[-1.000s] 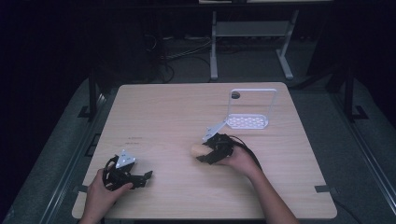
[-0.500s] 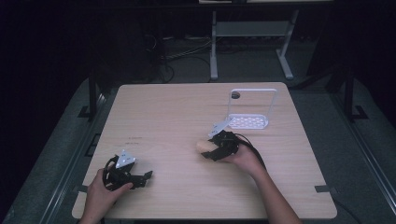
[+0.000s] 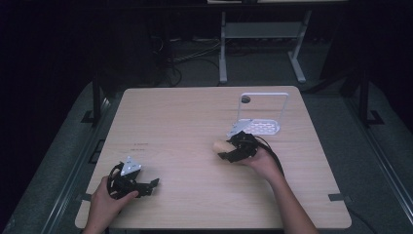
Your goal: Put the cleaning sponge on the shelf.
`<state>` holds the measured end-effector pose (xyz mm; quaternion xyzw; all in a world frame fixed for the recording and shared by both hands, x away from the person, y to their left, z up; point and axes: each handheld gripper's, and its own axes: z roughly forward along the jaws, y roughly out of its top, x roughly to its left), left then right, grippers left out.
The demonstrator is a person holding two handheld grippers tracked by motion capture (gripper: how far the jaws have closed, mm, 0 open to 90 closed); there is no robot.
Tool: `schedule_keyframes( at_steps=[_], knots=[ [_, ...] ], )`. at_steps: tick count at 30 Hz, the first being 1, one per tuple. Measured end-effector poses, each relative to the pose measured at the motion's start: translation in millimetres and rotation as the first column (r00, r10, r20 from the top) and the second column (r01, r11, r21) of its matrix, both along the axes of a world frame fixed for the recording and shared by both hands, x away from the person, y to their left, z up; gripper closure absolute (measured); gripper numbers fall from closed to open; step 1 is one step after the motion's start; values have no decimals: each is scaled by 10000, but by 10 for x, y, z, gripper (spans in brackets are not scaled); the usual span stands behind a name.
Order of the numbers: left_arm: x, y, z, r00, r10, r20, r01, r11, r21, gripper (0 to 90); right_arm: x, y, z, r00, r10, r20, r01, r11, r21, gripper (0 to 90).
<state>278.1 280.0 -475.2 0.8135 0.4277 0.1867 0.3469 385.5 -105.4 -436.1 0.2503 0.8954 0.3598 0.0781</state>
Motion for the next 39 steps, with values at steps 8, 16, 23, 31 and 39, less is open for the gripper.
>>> schedule_keyframes(
  at_steps=[8,16,23,31,39],
  knots=[
    [0,0,0,10000,0,-1,0,10000,-1,128,37,-116,19,9986,-509,118,510,9987,-67,407],
    [0,0,0,10000,-1,0,1,10000,0,128,77,-244,24,9940,-1074,195,1076,9941,-118,407],
    [0,-1,0,10000,8,2,-8,10000,-9,128,120,-360,32,9890,-1448,313,1452,9893,-101,408],
    [-1,0,2,10000,6,-23,-6,10000,-1,128,186,-515,40,9779,-2046,438,2053,9786,-129,408],
    [-1,-1,2,10000,13,-23,-13,10000,-6,129,251,-624,35,9669,-2503,494,2512,9678,-134,409]
  ],
)
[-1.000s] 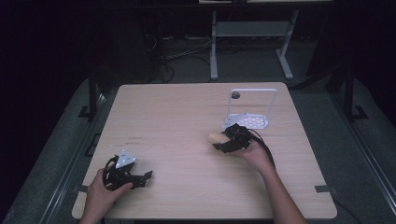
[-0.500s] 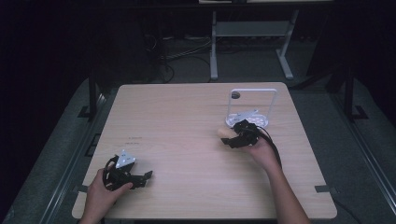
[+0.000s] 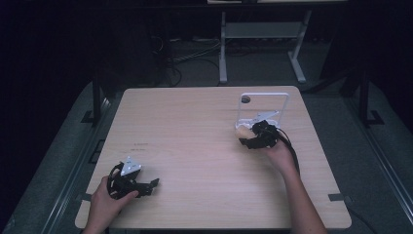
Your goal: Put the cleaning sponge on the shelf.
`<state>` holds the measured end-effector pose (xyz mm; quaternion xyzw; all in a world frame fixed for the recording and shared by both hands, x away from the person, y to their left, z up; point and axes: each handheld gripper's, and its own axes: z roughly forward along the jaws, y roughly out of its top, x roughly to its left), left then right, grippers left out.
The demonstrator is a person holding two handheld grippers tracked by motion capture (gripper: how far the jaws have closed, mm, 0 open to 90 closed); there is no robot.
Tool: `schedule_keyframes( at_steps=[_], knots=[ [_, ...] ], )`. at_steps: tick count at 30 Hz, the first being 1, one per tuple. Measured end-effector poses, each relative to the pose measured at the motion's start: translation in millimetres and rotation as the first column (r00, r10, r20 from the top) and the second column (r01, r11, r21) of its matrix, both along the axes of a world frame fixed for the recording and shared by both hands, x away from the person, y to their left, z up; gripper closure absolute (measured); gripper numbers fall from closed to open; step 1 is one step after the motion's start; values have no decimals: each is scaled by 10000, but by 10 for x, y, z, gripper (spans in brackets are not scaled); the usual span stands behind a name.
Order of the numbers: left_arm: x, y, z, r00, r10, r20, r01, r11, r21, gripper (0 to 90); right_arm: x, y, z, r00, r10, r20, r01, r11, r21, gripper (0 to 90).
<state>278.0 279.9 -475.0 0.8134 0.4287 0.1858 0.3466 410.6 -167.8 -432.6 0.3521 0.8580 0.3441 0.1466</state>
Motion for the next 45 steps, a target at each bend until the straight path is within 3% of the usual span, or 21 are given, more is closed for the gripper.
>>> schedule_keyframes(
  at_steps=[11,22,40,45],
  knots=[
    [0,1,0,10000,-1,4,1,10000,3,128,135,-119,-67,9967,-812,45,812,9967,8,409],
    [0,1,1,10000,-1,-4,1,10000,7,129,339,-146,-129,9895,-1446,15,1446,9888,-377,408],
    [0,1,0,10000,-4,3,4,10000,3,129,493,-150,-238,9836,-1802,-114,1787,9804,-827,402],
    [0,1,0,10000,-4,4,4,10000,4,129,502,-155,-246,9840,-1778,-115,1763,9807,-841,351]
  ],
)
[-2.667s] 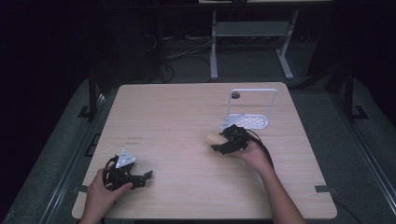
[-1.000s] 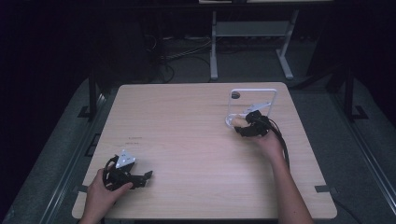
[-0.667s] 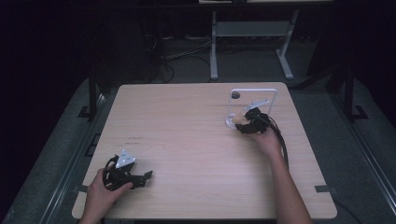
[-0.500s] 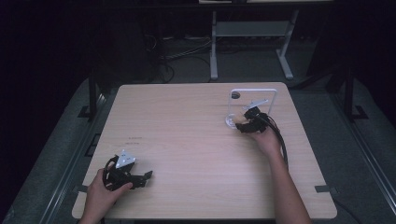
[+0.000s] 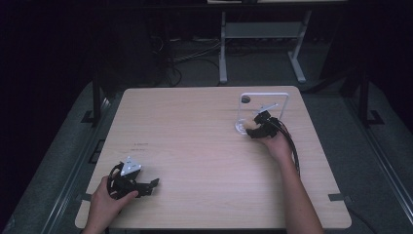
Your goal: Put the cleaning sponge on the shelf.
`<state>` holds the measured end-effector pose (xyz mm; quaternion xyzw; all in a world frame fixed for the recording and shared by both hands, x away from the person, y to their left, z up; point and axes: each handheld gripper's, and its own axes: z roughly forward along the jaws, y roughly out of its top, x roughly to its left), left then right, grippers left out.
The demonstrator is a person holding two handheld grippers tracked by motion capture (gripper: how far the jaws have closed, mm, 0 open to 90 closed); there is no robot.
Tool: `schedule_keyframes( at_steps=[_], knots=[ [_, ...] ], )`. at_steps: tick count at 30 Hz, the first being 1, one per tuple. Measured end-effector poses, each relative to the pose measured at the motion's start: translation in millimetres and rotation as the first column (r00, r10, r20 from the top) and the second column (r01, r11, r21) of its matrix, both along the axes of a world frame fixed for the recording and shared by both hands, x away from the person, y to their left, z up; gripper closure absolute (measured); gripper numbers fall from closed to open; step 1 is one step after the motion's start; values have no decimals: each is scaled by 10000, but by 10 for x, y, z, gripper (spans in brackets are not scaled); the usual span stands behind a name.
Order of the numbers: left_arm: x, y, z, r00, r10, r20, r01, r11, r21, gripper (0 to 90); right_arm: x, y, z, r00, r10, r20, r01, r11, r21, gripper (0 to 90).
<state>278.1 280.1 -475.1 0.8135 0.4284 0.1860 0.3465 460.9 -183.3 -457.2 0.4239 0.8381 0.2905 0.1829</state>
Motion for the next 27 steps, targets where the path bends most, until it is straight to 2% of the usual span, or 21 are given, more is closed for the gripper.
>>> schedule_keyframes(
  at_steps=[5,9,13,17,19,26,27],
  knots=[
    [0,0,0,10000,1,-1,-1,10000,-3,129,-28,-7,57,10000,-41,40,41,9999,104,331],
    [0,0,0,10000,2,-1,-2,10000,-3,129,-91,-32,177,9998,-90,181,86,9998,198,323],
    [0,-1,0,10000,7,2,-7,10000,-5,129,-211,-81,321,9993,-95,363,84,9995,307,328],
    [0,-1,0,10000,2,0,-2,10000,-3,129,-301,-117,368,9990,-147,420,129,9991,416,362],
    [0,-1,0,10000,2,0,-2,10000,-6,129,-363,-139,389,9988,-128,463,107,9989,447,395],
    [0,-1,-2,10000,0,19,0,10000,-6,128,-603,-214,393,9990,-118,432,75,9951,990,645],
    [0,-1,-2,10000,0,19,0,10000,-6,129,-603,-214,393,9990,-118,432,75,9951,990,645]
  ],
)
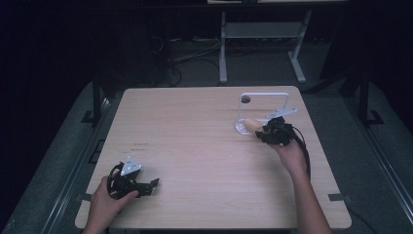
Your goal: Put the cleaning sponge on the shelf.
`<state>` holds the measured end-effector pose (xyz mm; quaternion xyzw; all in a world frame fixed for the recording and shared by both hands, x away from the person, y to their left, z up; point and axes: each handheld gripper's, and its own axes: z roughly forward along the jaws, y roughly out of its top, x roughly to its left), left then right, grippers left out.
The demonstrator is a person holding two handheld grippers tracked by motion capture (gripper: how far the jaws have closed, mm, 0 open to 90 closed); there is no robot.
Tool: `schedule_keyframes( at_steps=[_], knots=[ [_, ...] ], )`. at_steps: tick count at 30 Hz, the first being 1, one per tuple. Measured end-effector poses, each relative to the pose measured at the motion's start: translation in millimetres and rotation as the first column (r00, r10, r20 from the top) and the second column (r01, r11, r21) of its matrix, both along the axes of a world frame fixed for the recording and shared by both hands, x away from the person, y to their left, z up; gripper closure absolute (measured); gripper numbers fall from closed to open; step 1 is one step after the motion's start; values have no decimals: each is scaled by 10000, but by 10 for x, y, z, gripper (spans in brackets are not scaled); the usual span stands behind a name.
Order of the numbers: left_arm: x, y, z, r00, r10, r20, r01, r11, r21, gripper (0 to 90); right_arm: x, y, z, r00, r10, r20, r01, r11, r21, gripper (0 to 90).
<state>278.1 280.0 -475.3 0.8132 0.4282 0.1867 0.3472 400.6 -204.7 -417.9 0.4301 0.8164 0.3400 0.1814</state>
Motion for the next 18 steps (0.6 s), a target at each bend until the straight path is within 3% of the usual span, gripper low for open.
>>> schedule_keyframes(
  at_steps=[5,7,12,18],
  knots=[
    [0,1,0,10000,-4,-1,4,10000,8,128,-66,15,4,9990,386,-228,-376,9984,423,849],
    [0,1,0,10000,-5,0,5,10000,9,129,-68,38,-21,9981,502,-364,-490,9982,345,893],
    [0,0,0,10000,-4,1,4,10000,7,129,-36,90,-144,9955,549,-769,-545,9985,66,898],
    [0,1,0,10000,-5,1,5,10000,6,128,14,114,-276,9953,475,-844,-498,9984,-258,898]
  ],
)
